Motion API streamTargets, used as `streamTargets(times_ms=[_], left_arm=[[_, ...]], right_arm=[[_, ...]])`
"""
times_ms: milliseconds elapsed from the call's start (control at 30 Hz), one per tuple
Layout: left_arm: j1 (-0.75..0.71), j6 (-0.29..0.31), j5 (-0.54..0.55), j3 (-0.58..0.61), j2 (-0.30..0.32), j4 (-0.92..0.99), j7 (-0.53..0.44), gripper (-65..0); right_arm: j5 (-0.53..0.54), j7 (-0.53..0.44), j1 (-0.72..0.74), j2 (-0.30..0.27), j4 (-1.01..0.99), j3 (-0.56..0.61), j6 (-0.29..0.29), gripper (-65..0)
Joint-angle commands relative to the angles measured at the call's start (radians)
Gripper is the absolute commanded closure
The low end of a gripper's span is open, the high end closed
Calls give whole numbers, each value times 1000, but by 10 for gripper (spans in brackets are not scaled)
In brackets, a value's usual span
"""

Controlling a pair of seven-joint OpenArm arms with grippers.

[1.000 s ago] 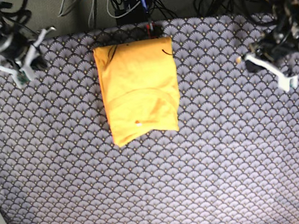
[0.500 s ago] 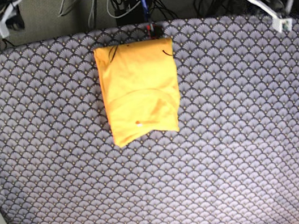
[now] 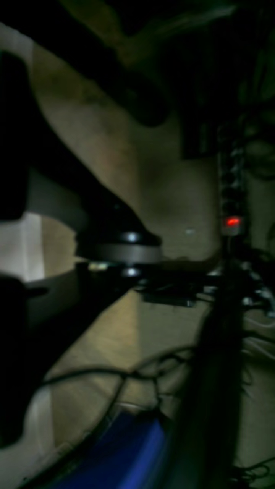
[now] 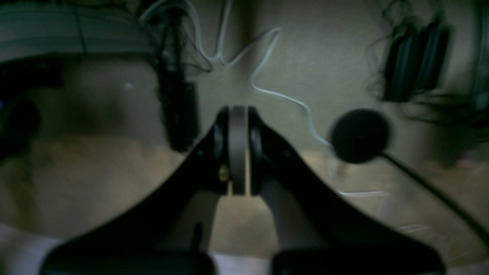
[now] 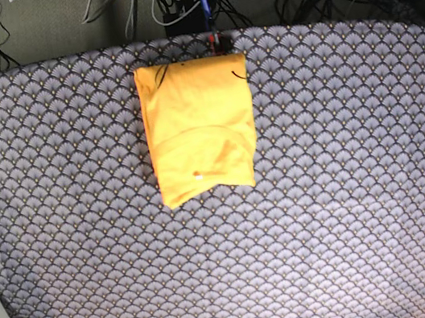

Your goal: Fold the T-shirt properly

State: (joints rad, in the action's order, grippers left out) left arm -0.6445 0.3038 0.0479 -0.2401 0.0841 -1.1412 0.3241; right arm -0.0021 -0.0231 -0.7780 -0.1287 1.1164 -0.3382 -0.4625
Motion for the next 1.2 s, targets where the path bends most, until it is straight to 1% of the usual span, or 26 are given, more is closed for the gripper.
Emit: streamTargets(times_ms=[0, 200, 267, 333, 400, 467, 533, 567, 633, 667, 733, 767, 867, 933, 1000, 1033, 1100, 1167], left_arm=[[15, 1, -6, -2, 3, 54, -35, 0], [170, -1, -23, 2, -4, 448, -288, 0], [239, -1, -23, 2, -4, 613, -379, 0], [299, -2, -23, 2, -4, 766, -463, 0], [355, -2, -23, 3, -4, 926, -570, 0], [407, -4, -23, 3, -5, 1064, -678, 0], [453, -10, -23, 3, -16, 1141, -735, 0], [472, -10, -23, 3, -16, 1141, -748, 0], [504, -12, -23, 3, -17, 1141, -756, 0], [515, -12, -23, 3, -20, 1141, -753, 0], [521, -16, -21, 3, -39, 1141, -753, 0], [524, -35, -21, 3, -42, 1141, -753, 0], [538, -142, -29, 20, -43, 1141, -753, 0], [555, -203, -55, 64, -45, 1141, -753, 0], [559, -266, -64, 91, -62, 1141, -753, 0], [561, -286, -67, 91, -63, 1141, -751, 0], [579, -321, -70, 91, -66, 1141, -705, 0], [598, -335, -64, 89, -63, 1141, -627, 0]], right_arm=[[-14, -33, 16, -4, -55, -3, -3, 0], [-128, -254, 266, -12, -566, -12, -3, 0], [-146, -338, 368, -41, -783, -11, 0, 0], [-148, -407, 467, -61, -964, -5, 1, 0], [-154, -470, 542, -87, -1113, -5, 1, 0], [-155, -502, 578, -95, -1116, 8, 1, 0], [-155, -496, 587, -95, -1116, 43, 9, 0], [-155, -493, 593, -91, -1116, 57, 32, 0], [-155, -493, 598, -85, -1116, 100, 123, 0], [-155, -493, 598, -73, -1116, 135, 163, 0], [-155, -492, 604, -56, -1116, 198, 248, 0], [-155, -490, 605, -55, -1116, 222, 302, 0], [-155, -490, 618, -24, -1116, 279, 454, 0], [-154, -459, 639, -19, -1116, 319, 523, 0], [-154, -410, 648, -2, -1116, 337, 566, 0], [-154, -401, 656, 5, -1116, 339, 575, 0], [-151, -392, 674, 8, -1116, 334, 583, 0], [-148, -372, 679, 14, -1116, 327, 585, 0]])
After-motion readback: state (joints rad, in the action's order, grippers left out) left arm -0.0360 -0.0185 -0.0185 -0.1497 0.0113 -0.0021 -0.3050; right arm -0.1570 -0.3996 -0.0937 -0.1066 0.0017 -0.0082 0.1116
